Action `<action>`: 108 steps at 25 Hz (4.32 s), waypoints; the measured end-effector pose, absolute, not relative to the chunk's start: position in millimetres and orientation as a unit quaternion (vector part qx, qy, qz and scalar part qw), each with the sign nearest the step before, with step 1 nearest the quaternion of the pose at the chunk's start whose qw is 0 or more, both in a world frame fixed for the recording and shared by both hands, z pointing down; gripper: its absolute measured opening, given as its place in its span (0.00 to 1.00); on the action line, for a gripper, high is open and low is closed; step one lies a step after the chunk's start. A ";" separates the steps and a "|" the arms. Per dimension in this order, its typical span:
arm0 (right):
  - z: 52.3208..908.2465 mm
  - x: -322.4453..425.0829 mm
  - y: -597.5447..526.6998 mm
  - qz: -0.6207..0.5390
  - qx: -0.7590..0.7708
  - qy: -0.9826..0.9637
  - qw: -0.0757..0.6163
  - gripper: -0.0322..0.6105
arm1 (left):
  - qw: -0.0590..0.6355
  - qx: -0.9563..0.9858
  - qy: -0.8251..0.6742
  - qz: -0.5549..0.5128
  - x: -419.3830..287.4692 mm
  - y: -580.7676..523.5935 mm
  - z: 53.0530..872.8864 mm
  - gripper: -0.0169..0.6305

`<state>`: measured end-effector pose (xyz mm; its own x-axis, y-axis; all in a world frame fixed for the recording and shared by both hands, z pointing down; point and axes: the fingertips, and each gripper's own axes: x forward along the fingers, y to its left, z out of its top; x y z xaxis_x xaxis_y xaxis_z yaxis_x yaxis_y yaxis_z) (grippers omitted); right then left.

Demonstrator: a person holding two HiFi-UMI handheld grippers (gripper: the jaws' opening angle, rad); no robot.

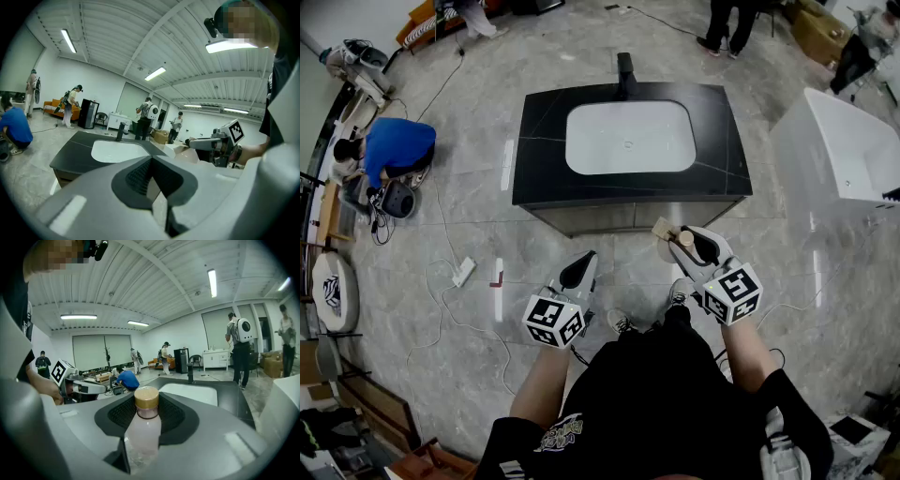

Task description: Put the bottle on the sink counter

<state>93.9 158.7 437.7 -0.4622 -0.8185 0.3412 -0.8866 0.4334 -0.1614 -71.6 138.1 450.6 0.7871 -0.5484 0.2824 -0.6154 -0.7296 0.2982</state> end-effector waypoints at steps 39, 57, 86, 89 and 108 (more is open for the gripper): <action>432.6 40.4 160.2 0.172 0.487 -0.852 0.086 0.31 | 0.200 0.919 -0.330 0.085 -121.7 158.7 457.6 0.03; 436.8 3.9 150.3 0.178 0.479 -0.855 0.091 0.31 | 0.207 0.913 -0.344 0.068 -162.8 150.0 460.3 0.03; 437.5 72.9 58.1 0.177 0.412 -0.887 0.109 0.31 | 0.210 0.890 -0.399 0.065 -88.0 83.8 452.4 0.03; 440.7 84.8 45.7 0.180 0.410 -0.887 0.111 0.31 | 0.214 0.888 -0.402 0.066 -76.2 73.1 454.4 0.03; 451.1 145.5 -5.8 0.178 0.384 -0.900 0.106 0.31 | 0.208 0.878 -0.424 0.077 -10.7 33.8 450.4 0.03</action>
<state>145.5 -5.8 451.1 -0.6824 -0.6534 0.3277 -0.7289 0.6418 -0.2383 -10.7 33.8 450.4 0.6287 -0.7127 0.3112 -0.7766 -0.5542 0.2997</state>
